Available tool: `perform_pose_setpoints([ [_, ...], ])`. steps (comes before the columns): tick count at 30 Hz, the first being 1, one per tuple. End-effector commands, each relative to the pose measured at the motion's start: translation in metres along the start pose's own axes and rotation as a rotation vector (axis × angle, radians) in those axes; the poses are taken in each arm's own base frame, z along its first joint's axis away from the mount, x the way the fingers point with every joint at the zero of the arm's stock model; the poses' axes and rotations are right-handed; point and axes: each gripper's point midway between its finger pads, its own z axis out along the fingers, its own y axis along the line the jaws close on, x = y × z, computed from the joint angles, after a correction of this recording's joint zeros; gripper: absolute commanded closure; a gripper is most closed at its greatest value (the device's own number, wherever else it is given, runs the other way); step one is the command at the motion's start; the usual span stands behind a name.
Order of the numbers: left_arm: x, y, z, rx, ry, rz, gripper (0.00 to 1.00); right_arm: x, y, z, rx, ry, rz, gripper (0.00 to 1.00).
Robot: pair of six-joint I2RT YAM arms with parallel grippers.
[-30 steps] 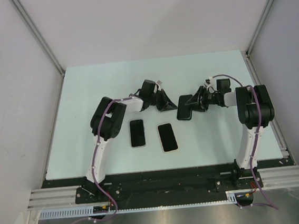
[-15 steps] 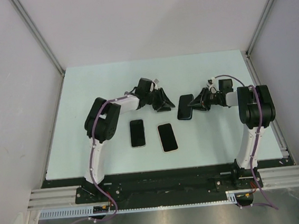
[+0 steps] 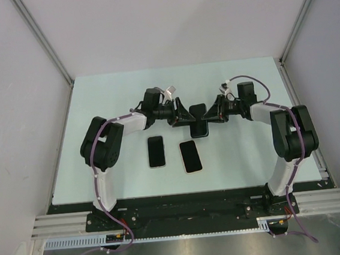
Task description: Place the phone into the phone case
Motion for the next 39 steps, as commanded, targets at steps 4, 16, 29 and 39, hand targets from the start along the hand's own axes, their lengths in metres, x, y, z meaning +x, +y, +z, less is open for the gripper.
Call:
perform_pose_setpoints([
  [4,0.005,-0.037,-0.013,0.143,0.009,0.125,0.51,0.017,0.064,-0.006,-0.12,0.06,-0.084,0.85],
  [16,0.016,-0.052,-0.019,0.298,0.03,0.105,0.67,0.02,0.103,-0.015,-0.266,0.044,-0.09,0.56],
  [29,0.008,-0.059,-0.026,0.377,0.02,0.091,0.67,0.021,0.123,-0.021,-0.46,0.019,-0.091,0.77],
  [39,0.007,-0.062,-0.028,0.379,0.016,0.099,0.55,0.021,0.111,-0.017,-0.523,0.02,0.005,0.94],
])
